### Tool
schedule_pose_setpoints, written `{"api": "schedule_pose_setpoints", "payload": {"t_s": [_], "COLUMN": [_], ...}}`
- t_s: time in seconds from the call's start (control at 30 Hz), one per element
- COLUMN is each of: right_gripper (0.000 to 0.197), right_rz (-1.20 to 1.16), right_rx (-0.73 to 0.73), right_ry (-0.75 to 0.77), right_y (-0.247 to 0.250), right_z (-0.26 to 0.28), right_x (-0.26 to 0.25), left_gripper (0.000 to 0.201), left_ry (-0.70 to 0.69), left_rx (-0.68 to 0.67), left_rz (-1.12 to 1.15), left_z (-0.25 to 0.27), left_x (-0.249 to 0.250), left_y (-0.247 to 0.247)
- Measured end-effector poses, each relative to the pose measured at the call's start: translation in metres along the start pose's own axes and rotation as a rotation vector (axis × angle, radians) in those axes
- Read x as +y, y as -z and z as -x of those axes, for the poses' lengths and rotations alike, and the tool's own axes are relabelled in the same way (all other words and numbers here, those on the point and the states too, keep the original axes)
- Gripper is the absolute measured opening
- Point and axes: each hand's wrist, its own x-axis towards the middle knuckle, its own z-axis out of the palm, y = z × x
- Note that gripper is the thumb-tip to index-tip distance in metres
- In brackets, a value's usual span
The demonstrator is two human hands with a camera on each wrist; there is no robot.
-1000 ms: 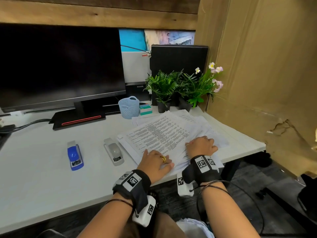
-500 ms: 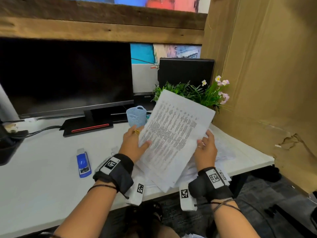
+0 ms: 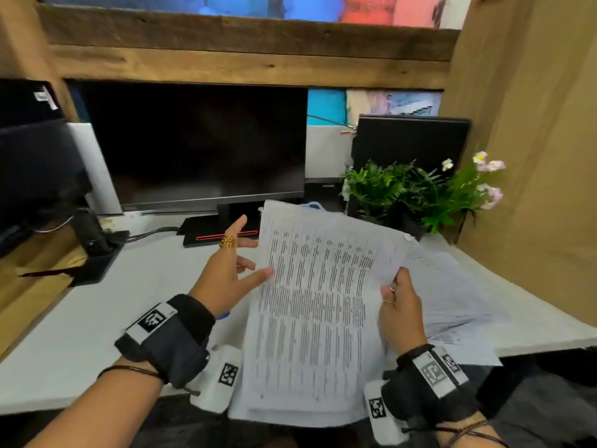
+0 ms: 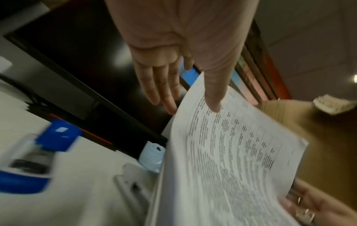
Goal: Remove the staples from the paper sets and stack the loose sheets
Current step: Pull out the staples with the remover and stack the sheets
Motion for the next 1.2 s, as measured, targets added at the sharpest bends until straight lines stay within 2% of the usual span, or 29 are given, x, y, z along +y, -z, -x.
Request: {"api": "schedule_pose_setpoints", "payload": {"t_s": [0.07, 0.13, 0.17, 0.23, 0.27, 0.33, 0.37, 0.43, 0.5, 0.57, 0.67, 0.73, 0.8, 0.87, 0.93, 1.0, 1.1, 1.17, 1.2], "right_gripper": [0.036, 0.029, 0.031, 0.035, 0.033, 0.03, 0.032, 0.032, 0.027, 0.028, 0.063, 0.066, 0.068, 0.085, 0.094, 0.088, 0.063, 0.046, 0.033], "right_rz": [0.038, 0.106, 0.154, 0.252, 0.34, 0.582, 0.677, 0.687, 0.668, 0.757, 0.947, 0.985, 0.966, 0.923, 0.882, 0.849, 0.714, 0.495, 0.301], "right_rx": [-0.06, -0.143, -0.201, -0.345, -0.448, -0.612, -0.601, -0.441, -0.334, -0.459, -0.756, -0.894, -0.954, -0.948, -0.974, -0.995, -0.969, -0.879, -0.814], "right_ry": [0.007, -0.005, -0.021, -0.02, 0.0, 0.064, 0.087, 0.083, 0.064, -0.045, -0.2, -0.216, -0.235, -0.328, -0.344, -0.369, -0.418, -0.489, -0.567], "right_y": [-0.01, -0.021, -0.027, -0.037, -0.041, -0.049, -0.053, -0.063, -0.082, -0.106, -0.133, -0.141, -0.144, -0.152, -0.161, -0.158, -0.147, -0.138, -0.134], "right_z": [0.007, 0.012, 0.015, 0.018, 0.017, 0.009, 0.001, -0.019, -0.044, -0.062, -0.069, -0.067, -0.065, -0.062, -0.061, -0.058, -0.056, -0.063, -0.067], "right_x": [0.003, 0.008, 0.012, 0.015, 0.015, 0.014, 0.011, -0.005, -0.019, -0.026, -0.027, -0.021, -0.017, -0.016, -0.012, -0.012, -0.017, -0.019, -0.022], "left_gripper": [0.095, 0.081, 0.065, 0.026, 0.013, 0.031, 0.036, 0.034, 0.019, 0.024, 0.024, 0.026, 0.028, 0.027, 0.023, 0.022, 0.022, 0.033, 0.039], "left_ry": [0.03, 0.072, 0.089, 0.131, 0.17, 0.277, 0.33, 0.368, 0.357, 0.371, 0.385, 0.404, 0.416, 0.416, 0.394, 0.376, 0.32, 0.294, 0.284], "left_rx": [-0.118, -0.135, -0.091, 0.09, 0.172, 0.236, 0.236, 0.243, 0.23, 0.216, 0.217, 0.223, 0.223, 0.231, 0.239, 0.248, 0.27, 0.271, 0.262], "left_rz": [-0.047, 0.008, 0.038, 0.05, 0.073, 0.11, 0.105, 0.031, -0.044, -0.084, -0.158, -0.226, -0.302, -0.354, -0.403, -0.453, -0.493, -0.506, -0.51], "left_z": [0.014, 0.025, 0.028, 0.033, 0.036, 0.041, 0.043, 0.046, 0.046, 0.045, 0.046, 0.046, 0.045, 0.044, 0.043, 0.042, 0.045, 0.047, 0.047], "left_x": [-0.017, -0.027, -0.032, -0.04, -0.041, -0.045, -0.05, -0.059, -0.065, -0.066, -0.063, -0.063, -0.064, -0.061, -0.06, -0.058, -0.051, -0.046, -0.043], "left_y": [0.01, 0.013, 0.013, 0.014, 0.015, 0.015, 0.015, 0.018, 0.021, 0.021, 0.02, 0.02, 0.021, 0.02, 0.019, 0.015, 0.007, 0.003, 0.002]}}
